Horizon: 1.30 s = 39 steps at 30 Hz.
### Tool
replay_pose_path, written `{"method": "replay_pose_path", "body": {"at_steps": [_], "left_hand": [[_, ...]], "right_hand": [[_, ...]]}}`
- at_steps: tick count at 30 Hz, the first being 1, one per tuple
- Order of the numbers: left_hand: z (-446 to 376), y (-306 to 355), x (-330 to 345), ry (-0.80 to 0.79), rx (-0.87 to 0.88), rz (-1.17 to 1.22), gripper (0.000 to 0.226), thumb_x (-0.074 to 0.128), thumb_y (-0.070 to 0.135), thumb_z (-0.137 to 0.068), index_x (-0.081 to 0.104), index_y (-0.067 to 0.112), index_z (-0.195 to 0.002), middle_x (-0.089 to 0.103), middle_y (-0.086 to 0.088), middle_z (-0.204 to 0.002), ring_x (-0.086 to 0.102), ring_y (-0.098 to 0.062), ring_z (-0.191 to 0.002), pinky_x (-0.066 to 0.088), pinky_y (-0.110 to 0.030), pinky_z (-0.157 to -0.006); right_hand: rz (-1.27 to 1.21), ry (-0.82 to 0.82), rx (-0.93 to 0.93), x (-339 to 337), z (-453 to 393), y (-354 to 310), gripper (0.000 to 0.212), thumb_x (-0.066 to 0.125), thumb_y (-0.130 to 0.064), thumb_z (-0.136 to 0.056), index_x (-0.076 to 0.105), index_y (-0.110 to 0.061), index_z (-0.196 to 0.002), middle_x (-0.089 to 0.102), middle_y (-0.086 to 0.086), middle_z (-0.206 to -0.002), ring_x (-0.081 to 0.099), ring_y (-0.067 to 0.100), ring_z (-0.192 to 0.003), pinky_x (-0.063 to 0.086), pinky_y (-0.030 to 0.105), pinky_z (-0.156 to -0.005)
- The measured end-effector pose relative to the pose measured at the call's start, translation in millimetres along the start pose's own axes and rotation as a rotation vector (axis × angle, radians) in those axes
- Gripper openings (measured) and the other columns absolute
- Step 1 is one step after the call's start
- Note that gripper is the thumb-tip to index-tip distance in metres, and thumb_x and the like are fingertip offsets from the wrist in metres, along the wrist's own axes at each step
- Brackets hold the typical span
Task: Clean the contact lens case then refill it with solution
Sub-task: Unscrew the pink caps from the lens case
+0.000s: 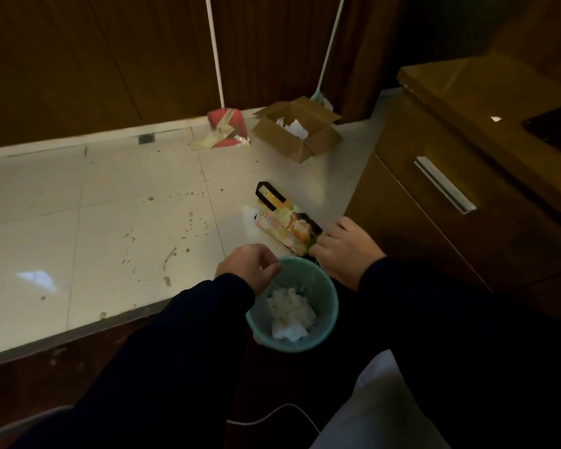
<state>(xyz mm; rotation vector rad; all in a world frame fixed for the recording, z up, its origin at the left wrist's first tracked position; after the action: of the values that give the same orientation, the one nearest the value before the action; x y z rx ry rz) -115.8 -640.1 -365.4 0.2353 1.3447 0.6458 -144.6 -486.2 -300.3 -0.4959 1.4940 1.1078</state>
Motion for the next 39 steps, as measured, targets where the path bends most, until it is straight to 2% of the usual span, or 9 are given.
{"method": "replay_pose_path", "body": {"at_steps": [4, 9, 15, 17, 20, 22, 27, 33, 39], "left_hand": [[0, 1, 3, -0.006, 0.005, 0.026, 0.017, 0.072, 0.047, -0.096, 0.065, 0.038, -0.084, 0.062, 0.02, -0.082, 0.059, -0.005, -0.08, 0.04, -0.023, -0.06], [2, -1, 5, 0.004, 0.005, 0.05, 0.016, 0.072, 0.048, -0.096, 0.069, 0.035, -0.086, 0.064, 0.019, -0.083, 0.06, -0.005, -0.08, 0.04, -0.023, -0.06], [3, -3, 6, -0.021, 0.01, 0.091, 0.014, 0.074, 0.045, -0.095, 0.071, 0.033, -0.088, 0.065, 0.018, -0.084, 0.062, -0.008, -0.082, 0.044, -0.026, -0.069], [4, -4, 6, -0.026, 0.008, 0.091, 0.013, 0.075, 0.043, -0.095, 0.07, 0.033, -0.087, 0.066, 0.016, -0.085, 0.064, -0.009, -0.083, 0.047, -0.029, -0.073], [6, -5, 7, -0.041, 0.006, 0.071, 0.013, 0.076, 0.041, -0.095, 0.071, 0.03, -0.089, 0.07, 0.011, -0.09, 0.068, -0.013, -0.09, 0.055, -0.033, -0.081], [7, -4, 8, -0.053, 0.011, 0.061, 0.014, 0.076, 0.041, -0.095, 0.069, 0.031, -0.087, 0.07, 0.011, -0.091, 0.068, -0.013, -0.091, 0.057, -0.033, -0.082], [4, -8, 6, -0.039, 0.004, 0.068, 0.014, 0.076, 0.042, -0.095, 0.068, 0.033, -0.086, 0.069, 0.014, -0.088, 0.067, -0.011, -0.088, 0.054, -0.03, -0.079], [3, -1, 8, -0.041, 0.017, 0.073, 0.015, 0.077, 0.041, -0.094, 0.068, 0.035, -0.083, 0.07, 0.013, -0.087, 0.068, -0.011, -0.087, 0.056, -0.032, -0.079], [3, 18, -4, -0.02, 0.046, 0.092, 0.009, 0.073, 0.035, -0.096, 0.069, 0.037, -0.088, 0.067, 0.019, -0.085, 0.067, -0.009, -0.087, 0.048, -0.026, -0.076]], "right_hand": [[0.051, 0.044, -0.05, -4, 0, -4, 0.021, 0.061, -0.026, -0.105, 0.068, -0.021, -0.124, 0.073, 0.0, -0.123, 0.061, 0.025, -0.12, 0.043, 0.043, -0.108], [0.025, 0.325, 0.001, -35, 8, 7, 0.012, 0.087, -0.027, -0.084, 0.081, -0.02, -0.091, 0.078, -0.002, -0.083, 0.072, 0.021, -0.084, 0.057, 0.036, -0.082], [-0.034, 0.655, 0.109, -64, 14, 18, 0.013, 0.072, -0.019, -0.095, 0.08, -0.011, -0.102, 0.077, 0.006, -0.084, 0.071, 0.029, -0.08, 0.053, 0.045, -0.086], [-0.062, 0.615, 0.215, -61, 7, 25, 0.013, 0.077, -0.021, -0.093, 0.079, -0.014, -0.104, 0.077, 0.004, -0.085, 0.071, 0.028, -0.082, 0.046, 0.045, -0.091], [-0.037, 0.24, 0.233, -19, -16, 14, 0.03, 0.076, -0.031, -0.096, 0.072, -0.023, -0.125, 0.079, -0.002, -0.101, 0.07, 0.022, -0.099, 0.046, 0.04, -0.095], [-0.048, 0.111, 0.199, 1, -23, 3, 0.028, 0.066, -0.031, -0.102, 0.069, -0.022, -0.129, 0.077, -0.002, -0.112, 0.065, 0.021, -0.111, 0.045, 0.039, -0.097], [0.055, 0.252, 0.205, -24, -26, 4, 0.019, 0.09, -0.031, -0.081, 0.08, -0.019, -0.092, 0.079, 0.0, -0.087, 0.069, 0.024, -0.088, 0.052, 0.036, -0.079], [-0.137, 0.156, 0.277, -17, -39, 10, 0.032, 0.071, -0.013, -0.098, 0.069, -0.023, -0.129, 0.077, 0.002, -0.1, 0.066, 0.027, -0.104, 0.047, 0.043, -0.091], [-0.382, 0.117, 0.482, -17, -27, 47, 0.017, 0.064, -0.038, -0.102, 0.068, -0.033, -0.117, 0.07, -0.008, -0.097, 0.061, 0.02, -0.104, 0.041, 0.037, -0.089]]}}
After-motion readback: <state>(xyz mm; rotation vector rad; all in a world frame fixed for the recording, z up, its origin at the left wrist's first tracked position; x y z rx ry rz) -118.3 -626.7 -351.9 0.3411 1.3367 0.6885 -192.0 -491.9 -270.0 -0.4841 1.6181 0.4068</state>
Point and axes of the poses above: each hand's wrist, its own z-axis away from the middle knuckle, its own x-axis out of the palm, y = z × x, the point moved 9 cm from there along -z, towards the middle knuckle
